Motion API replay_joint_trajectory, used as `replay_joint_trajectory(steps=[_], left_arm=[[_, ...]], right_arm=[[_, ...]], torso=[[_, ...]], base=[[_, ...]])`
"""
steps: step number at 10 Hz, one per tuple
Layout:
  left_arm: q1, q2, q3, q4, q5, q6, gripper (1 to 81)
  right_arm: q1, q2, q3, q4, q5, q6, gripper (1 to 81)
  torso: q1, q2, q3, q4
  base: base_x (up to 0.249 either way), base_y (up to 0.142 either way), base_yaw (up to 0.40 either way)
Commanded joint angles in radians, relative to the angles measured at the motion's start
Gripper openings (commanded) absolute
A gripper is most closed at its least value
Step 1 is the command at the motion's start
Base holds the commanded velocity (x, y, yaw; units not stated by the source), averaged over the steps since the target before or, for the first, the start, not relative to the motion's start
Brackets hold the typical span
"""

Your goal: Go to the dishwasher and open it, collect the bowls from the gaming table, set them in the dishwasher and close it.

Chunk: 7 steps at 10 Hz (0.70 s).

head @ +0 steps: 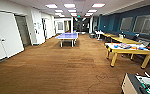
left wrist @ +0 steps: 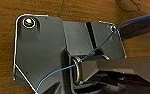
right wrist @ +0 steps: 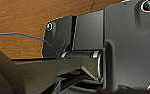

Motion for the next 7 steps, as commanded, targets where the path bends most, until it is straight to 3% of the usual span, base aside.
replay_joint_trajectory(steps=[1,7], left_arm=[[-0.032,-0.007,0.008,0.001,0.050,0.001,81.1],[-0.032,-0.001,0.008,0.001,0.049,0.003,81.1]], right_arm=[[0.038,-0.004,0.012,-0.005,-0.045,0.001,81.1],[0.039,0.001,0.007,-0.013,-0.047,0.000,81.1]], torso=[[0.001,0.000,0.000,0.000],[0.001,0.000,0.000,0.000]], base=[[0.177,0.000,0.000],[0.187,0.000,0.000]])
